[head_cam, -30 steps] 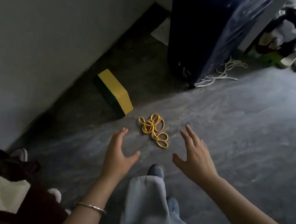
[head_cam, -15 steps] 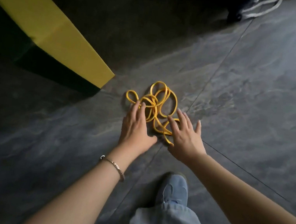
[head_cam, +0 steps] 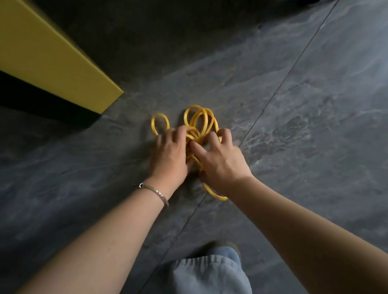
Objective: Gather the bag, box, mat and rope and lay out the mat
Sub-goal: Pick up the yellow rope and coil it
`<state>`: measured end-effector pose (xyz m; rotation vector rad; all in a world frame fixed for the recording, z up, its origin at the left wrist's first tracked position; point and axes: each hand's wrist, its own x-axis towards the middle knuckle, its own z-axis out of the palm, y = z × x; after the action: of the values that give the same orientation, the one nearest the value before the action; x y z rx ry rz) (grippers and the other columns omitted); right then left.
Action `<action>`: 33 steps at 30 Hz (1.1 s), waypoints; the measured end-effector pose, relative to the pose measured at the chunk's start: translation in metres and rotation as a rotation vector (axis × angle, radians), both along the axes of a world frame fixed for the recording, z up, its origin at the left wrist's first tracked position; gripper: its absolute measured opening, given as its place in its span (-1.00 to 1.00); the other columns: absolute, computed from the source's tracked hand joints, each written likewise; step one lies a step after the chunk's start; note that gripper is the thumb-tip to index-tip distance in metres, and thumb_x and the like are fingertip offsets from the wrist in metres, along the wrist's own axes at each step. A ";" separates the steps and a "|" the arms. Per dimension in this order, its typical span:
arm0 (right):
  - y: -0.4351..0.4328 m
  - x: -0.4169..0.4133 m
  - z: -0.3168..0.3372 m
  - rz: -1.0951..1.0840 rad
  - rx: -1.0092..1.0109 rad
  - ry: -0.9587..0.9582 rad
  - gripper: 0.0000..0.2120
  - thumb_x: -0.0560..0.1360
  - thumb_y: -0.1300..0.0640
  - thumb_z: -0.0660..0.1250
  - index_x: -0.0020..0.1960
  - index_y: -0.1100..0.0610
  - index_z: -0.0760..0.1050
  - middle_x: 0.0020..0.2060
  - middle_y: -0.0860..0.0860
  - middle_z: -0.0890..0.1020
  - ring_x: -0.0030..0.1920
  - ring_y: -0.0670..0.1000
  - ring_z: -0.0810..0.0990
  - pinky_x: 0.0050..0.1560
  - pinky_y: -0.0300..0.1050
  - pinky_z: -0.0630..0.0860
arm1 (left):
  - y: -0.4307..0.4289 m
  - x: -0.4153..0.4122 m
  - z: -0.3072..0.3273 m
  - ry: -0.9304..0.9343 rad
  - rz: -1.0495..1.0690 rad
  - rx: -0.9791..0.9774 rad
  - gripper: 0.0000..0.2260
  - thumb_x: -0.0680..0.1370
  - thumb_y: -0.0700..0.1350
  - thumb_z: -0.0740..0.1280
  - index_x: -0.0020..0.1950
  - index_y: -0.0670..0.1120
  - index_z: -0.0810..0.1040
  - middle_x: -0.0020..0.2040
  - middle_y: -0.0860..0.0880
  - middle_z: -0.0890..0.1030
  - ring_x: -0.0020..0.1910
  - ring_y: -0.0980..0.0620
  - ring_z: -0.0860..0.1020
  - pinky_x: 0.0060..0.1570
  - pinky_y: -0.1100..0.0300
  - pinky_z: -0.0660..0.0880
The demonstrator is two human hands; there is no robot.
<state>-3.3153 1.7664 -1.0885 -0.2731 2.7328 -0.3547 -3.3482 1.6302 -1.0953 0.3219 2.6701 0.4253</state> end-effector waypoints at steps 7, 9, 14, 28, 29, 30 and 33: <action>0.007 -0.007 0.040 -0.174 -0.203 0.020 -0.71 0.48 0.22 0.27 0.20 0.16 0.48 0.01 0.20 0.48 0.04 0.26 0.47 -0.23 0.06 0.48 | 0.020 0.006 0.054 -0.073 0.101 0.248 -0.63 0.43 -0.34 0.34 0.22 -0.16 0.48 0.09 -0.24 0.51 0.06 -0.25 0.51 0.05 0.05 0.39; 0.015 0.000 0.072 -0.224 -0.282 0.047 -0.78 0.38 0.25 0.35 0.02 0.21 0.54 -0.14 0.21 0.53 -0.12 0.29 0.52 -0.33 0.09 0.52 | 0.029 0.008 0.091 -0.077 0.132 0.284 -0.67 0.42 -0.32 0.35 0.17 -0.15 0.53 0.04 -0.22 0.52 0.01 -0.23 0.52 -0.01 0.15 0.37; 0.049 0.023 0.219 -0.354 -0.350 0.149 -0.79 0.30 0.18 0.41 -0.09 0.13 0.48 -0.24 0.11 0.51 -0.26 0.22 0.51 -0.39 -0.01 0.51 | 0.052 0.015 0.237 -0.077 0.128 0.404 -0.71 0.37 -0.30 0.39 0.06 -0.09 0.59 -0.04 -0.13 0.55 -0.06 -0.15 0.55 -0.10 0.33 0.31; 0.130 0.169 0.745 -0.761 -0.405 0.529 -0.60 0.23 0.24 0.38 0.00 -0.05 0.42 -0.19 0.00 0.53 -0.22 0.06 0.54 -0.21 -0.25 0.39 | 0.162 0.108 0.777 -0.163 -0.272 0.634 -0.70 0.35 -0.17 0.33 0.07 0.01 0.57 -0.04 -0.01 0.53 -0.03 0.01 0.56 0.02 0.21 0.47; 0.133 0.183 0.772 -0.787 -0.395 0.573 -0.62 0.23 0.24 0.37 -0.01 -0.03 0.43 -0.21 0.04 0.53 -0.25 0.09 0.54 -0.23 -0.23 0.40 | 0.168 0.118 0.805 -0.155 -0.292 0.658 -0.71 0.35 -0.19 0.34 0.05 0.01 0.57 -0.04 -0.03 0.54 -0.06 0.01 0.56 0.00 0.22 0.47; 0.134 0.199 0.798 -0.812 -0.380 0.615 -0.64 0.22 0.25 0.37 -0.01 0.02 0.45 -0.22 0.07 0.54 -0.27 0.12 0.55 -0.25 -0.20 0.40 | 0.174 0.131 0.832 -0.145 -0.322 0.676 -0.72 0.36 -0.21 0.37 0.04 0.00 0.58 -0.05 -0.03 0.54 -0.07 0.01 0.55 -0.02 0.25 0.46; 0.141 0.248 0.865 -0.910 -0.291 0.735 -0.73 0.24 0.24 0.39 -0.06 0.12 0.52 -0.22 0.09 0.55 -0.30 0.12 0.56 -0.31 -0.21 0.37 | 0.192 0.170 0.898 -0.073 -0.483 0.730 -0.74 0.38 -0.20 0.41 0.04 0.00 0.58 -0.04 -0.03 0.54 -0.07 0.03 0.53 -0.06 0.28 0.42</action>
<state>-3.0668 1.9069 -0.2236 1.0028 3.3407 -1.0627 -3.1784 1.8217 -0.1978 1.0996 2.1604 1.1992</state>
